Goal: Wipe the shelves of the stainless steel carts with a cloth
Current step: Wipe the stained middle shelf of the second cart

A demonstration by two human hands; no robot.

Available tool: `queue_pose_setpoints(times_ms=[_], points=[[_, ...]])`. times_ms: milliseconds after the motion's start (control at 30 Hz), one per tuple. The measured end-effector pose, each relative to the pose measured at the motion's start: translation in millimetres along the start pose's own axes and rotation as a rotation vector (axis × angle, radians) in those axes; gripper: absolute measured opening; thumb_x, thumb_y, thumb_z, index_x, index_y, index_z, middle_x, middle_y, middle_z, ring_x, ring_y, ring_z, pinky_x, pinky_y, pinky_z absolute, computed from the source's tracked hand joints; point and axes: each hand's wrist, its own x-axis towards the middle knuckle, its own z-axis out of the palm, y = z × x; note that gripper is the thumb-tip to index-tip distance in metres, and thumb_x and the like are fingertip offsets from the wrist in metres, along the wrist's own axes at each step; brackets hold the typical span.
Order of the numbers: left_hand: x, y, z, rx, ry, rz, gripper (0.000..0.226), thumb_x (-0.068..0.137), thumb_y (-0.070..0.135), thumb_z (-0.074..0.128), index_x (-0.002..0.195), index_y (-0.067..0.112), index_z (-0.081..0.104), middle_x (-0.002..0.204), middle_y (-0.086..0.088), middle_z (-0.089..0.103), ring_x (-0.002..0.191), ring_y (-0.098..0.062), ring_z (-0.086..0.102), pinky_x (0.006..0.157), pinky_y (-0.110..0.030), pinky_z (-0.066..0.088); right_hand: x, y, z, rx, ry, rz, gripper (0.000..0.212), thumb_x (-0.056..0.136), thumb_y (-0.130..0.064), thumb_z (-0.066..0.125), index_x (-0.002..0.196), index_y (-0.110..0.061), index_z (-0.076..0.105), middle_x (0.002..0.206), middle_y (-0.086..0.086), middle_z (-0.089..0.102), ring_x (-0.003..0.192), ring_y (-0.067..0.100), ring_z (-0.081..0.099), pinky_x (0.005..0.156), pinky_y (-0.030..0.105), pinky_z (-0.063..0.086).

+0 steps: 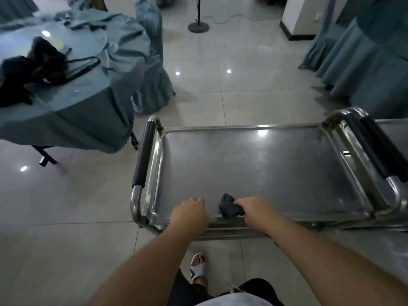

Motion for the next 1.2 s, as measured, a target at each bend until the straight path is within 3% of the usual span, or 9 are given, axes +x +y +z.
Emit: queue_pose_setpoints(times_ms=[200, 533, 767, 1200], points=[[-53.5, 19.5, 34.6, -0.096, 0.010, -0.137, 0.044, 0.100, 0.033, 0.052, 0.142, 0.019, 0.054, 0.136, -0.008, 0.061, 0.121, -0.031, 0.060, 0.104, -0.050, 0.053, -42.2, 16.5, 10.2, 0.031, 0.045, -0.066, 0.037, 0.092, -0.015, 0.054, 0.120, -0.037, 0.061, 0.118, 0.000, 0.069, 0.104, 0.029, 0.066, 0.073, 0.033, 0.044], [-126.0, 23.6, 102.9, -0.069, -0.032, -0.211, 0.039, 0.100, 0.033, 0.047, 0.137, 0.020, 0.054, 0.138, -0.006, 0.058, 0.124, -0.030, 0.058, 0.095, -0.044, 0.049, -101.7, 14.2, 63.3, 0.019, 0.011, -0.107, 0.039, 0.093, -0.020, 0.052, 0.127, -0.037, 0.058, 0.121, 0.000, 0.069, 0.105, 0.029, 0.066, 0.083, 0.040, 0.055], [-135.8, -16.3, 120.6, -0.047, -0.034, -0.201, 0.049, 0.100, 0.037, 0.048, 0.147, 0.022, 0.051, 0.148, -0.003, 0.054, 0.130, -0.030, 0.055, 0.099, -0.043, 0.048, -101.5, -17.3, 93.9, 0.028, -0.018, -0.056, 0.040, 0.096, -0.018, 0.051, 0.131, -0.037, 0.057, 0.120, -0.001, 0.069, 0.106, 0.027, 0.066, 0.087, 0.043, 0.056], [-129.2, -142.9, 143.9, -0.014, -0.186, -0.202, 0.052, 0.101, 0.030, 0.047, 0.152, 0.018, 0.047, 0.146, -0.009, 0.055, 0.133, -0.032, 0.051, 0.104, -0.045, 0.048, -56.5, -113.5, 173.1, 0.187, -0.033, 0.103, 0.037, 0.097, -0.017, 0.051, 0.129, -0.035, 0.058, 0.112, 0.003, 0.068, 0.094, 0.028, 0.064, 0.075, 0.038, 0.055]])
